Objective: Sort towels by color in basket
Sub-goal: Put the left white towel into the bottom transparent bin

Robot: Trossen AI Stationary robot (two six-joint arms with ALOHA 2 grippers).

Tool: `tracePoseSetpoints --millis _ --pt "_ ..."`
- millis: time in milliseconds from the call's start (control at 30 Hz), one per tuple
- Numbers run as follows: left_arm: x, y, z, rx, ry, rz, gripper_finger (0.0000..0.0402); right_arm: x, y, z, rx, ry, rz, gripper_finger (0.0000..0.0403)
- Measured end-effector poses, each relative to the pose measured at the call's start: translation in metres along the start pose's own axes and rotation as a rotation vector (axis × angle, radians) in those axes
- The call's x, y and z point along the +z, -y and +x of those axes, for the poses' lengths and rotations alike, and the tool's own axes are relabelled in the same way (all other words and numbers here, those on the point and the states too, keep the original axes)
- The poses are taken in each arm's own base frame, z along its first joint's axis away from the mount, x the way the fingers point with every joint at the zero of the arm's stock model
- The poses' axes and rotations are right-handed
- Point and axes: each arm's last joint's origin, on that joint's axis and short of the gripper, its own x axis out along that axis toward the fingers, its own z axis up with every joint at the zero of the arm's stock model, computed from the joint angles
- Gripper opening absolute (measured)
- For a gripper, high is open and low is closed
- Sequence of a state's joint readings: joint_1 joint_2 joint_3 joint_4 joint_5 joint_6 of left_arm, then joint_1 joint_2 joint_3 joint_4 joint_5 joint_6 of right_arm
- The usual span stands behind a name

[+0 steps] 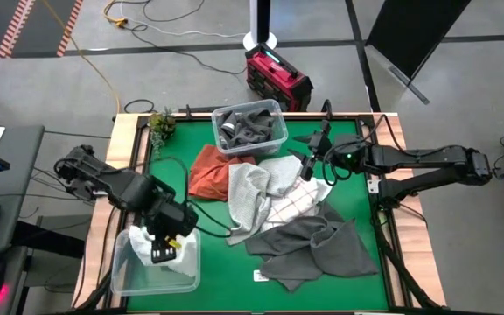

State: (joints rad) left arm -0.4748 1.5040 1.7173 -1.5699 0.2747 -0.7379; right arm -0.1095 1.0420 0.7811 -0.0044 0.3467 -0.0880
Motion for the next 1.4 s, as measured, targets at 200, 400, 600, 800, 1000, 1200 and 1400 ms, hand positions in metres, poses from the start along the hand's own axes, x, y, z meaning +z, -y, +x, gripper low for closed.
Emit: tracePoseSetpoints --millis 200,400,600,800,1000,1200,1400 --pt "0.004 -0.003 -0.007 0.139 0.144 0.121 0.016 -0.006 -0.02 0.013 0.089 -0.018 0.012 0.0214" --pt "0.006 -0.011 0.014 0.215 0.084 0.138 0.016 -0.011 -0.045 0.022 0.157 -0.01 -0.001 0.0214" --pt "0.001 -0.016 0.041 0.266 -0.024 0.189 0.016 -0.002 -0.063 0.013 0.231 0.02 0.034 0.0214" --pt "-0.009 -0.021 0.068 0.376 -0.098 0.267 0.016 0.008 -0.077 0.003 0.291 0.07 0.039 0.0214" --pt "-0.01 -0.022 0.072 0.424 -0.084 0.295 0.016 0.008 -0.087 -0.003 0.332 0.068 0.05 0.0214" --pt "-0.011 -0.021 0.073 0.394 -0.107 0.298 0.0144 0.008 -0.089 -0.004 0.338 0.069 0.049 0.0214" --pt "-0.012 -0.021 0.073 0.377 -0.122 0.313 0.0068 0.008 -0.086 -0.003 0.328 0.063 0.05 0.0214"
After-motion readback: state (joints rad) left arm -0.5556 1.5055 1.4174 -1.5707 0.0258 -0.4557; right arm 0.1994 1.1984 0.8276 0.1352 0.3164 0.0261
